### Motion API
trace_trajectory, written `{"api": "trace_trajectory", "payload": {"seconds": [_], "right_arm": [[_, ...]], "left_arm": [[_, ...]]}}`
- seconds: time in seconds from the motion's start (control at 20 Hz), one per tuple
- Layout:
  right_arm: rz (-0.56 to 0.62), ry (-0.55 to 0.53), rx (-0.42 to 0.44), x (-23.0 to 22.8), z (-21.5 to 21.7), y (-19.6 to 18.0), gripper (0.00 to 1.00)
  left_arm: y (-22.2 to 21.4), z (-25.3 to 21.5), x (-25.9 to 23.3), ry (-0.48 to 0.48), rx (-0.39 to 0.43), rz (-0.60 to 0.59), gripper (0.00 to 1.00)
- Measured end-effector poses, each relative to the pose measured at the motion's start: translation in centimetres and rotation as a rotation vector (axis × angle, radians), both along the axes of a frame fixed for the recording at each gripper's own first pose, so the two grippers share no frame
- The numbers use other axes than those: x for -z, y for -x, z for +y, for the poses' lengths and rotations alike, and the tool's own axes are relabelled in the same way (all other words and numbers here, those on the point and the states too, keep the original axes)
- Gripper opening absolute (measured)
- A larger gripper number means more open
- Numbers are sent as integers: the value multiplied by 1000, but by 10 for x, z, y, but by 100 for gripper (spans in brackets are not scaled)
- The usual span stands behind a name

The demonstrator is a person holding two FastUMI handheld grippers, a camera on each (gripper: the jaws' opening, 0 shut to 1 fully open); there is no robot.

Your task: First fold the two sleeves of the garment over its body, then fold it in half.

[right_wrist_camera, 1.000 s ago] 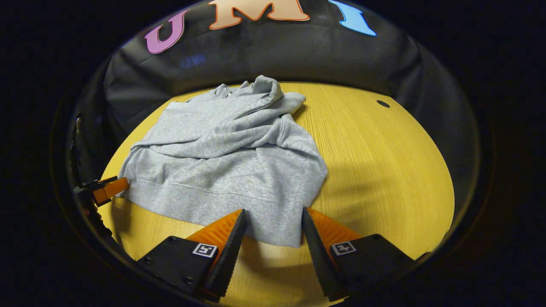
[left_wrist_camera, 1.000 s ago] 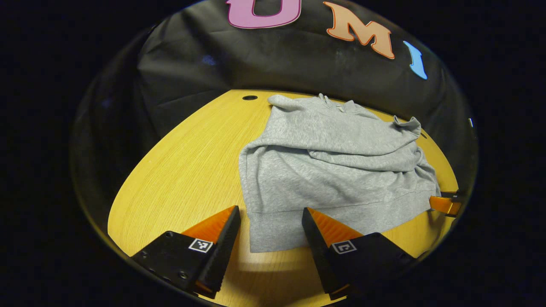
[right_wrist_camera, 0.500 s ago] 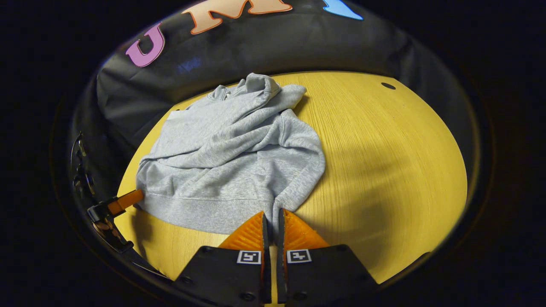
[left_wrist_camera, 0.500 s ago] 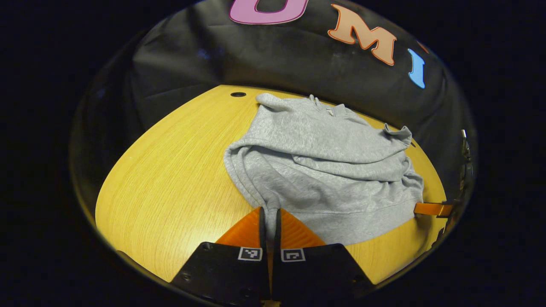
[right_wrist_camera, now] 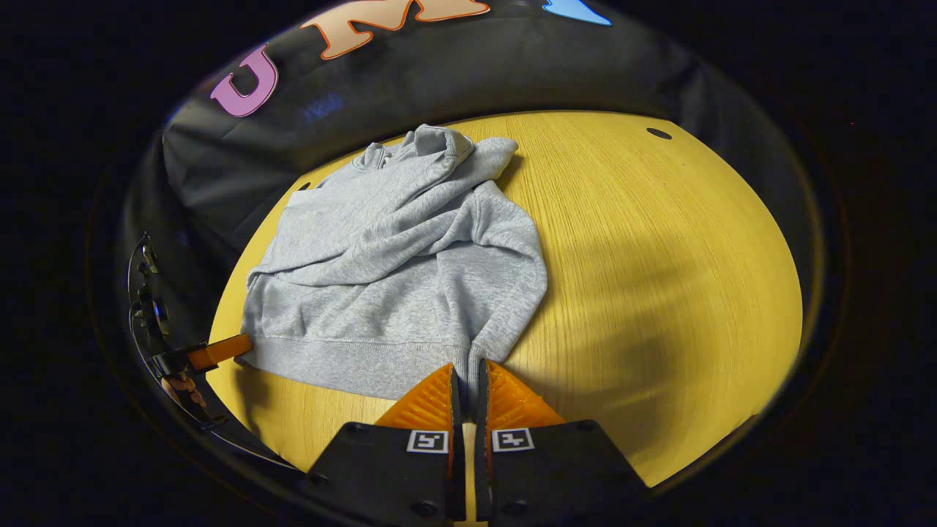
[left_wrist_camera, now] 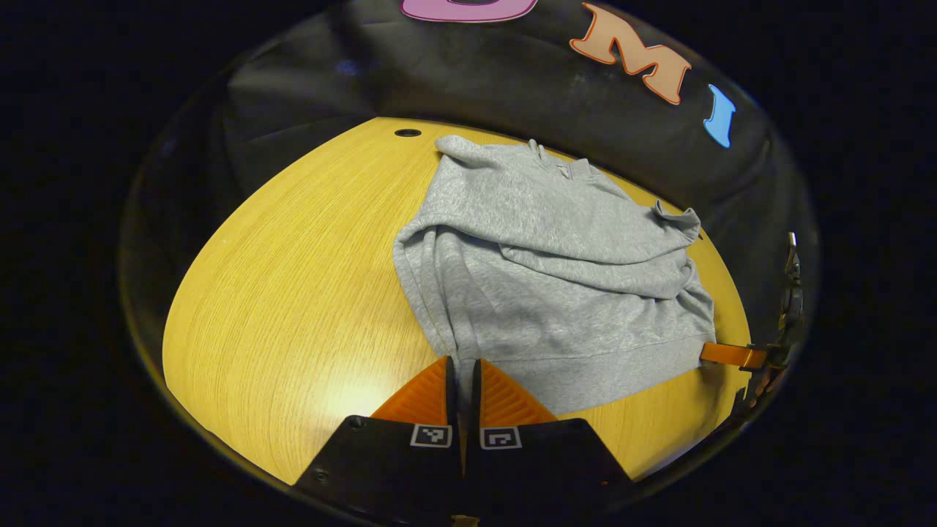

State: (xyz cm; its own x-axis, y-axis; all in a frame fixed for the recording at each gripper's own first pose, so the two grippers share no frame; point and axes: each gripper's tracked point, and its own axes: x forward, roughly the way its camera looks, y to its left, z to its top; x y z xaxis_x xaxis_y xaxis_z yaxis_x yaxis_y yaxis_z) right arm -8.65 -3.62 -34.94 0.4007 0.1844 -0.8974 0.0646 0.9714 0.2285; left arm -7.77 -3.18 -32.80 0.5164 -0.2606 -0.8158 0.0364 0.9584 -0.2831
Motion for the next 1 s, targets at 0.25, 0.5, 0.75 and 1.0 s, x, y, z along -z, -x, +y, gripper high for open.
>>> {"api": "trace_trajectory", "payload": {"seconds": [0.25, 0.5, 0.75, 1.0], "right_arm": [[14, -5, -32, -4, 2, -1, 7], [40, -30, -37, -5, 6, -2, 8], [-28, -126, 9, -32, 14, -15, 7], [-78, -205, 59, -64, 14, -41, 7]], "left_arm": [[1, 0, 0, 14, 6, 31, 0], [-2, 3, -1, 4, 7, 59, 0], [-9, -2, -18, 29, -15, 46, 0], [-30, -5, -41, 66, -32, 1, 0]]}}
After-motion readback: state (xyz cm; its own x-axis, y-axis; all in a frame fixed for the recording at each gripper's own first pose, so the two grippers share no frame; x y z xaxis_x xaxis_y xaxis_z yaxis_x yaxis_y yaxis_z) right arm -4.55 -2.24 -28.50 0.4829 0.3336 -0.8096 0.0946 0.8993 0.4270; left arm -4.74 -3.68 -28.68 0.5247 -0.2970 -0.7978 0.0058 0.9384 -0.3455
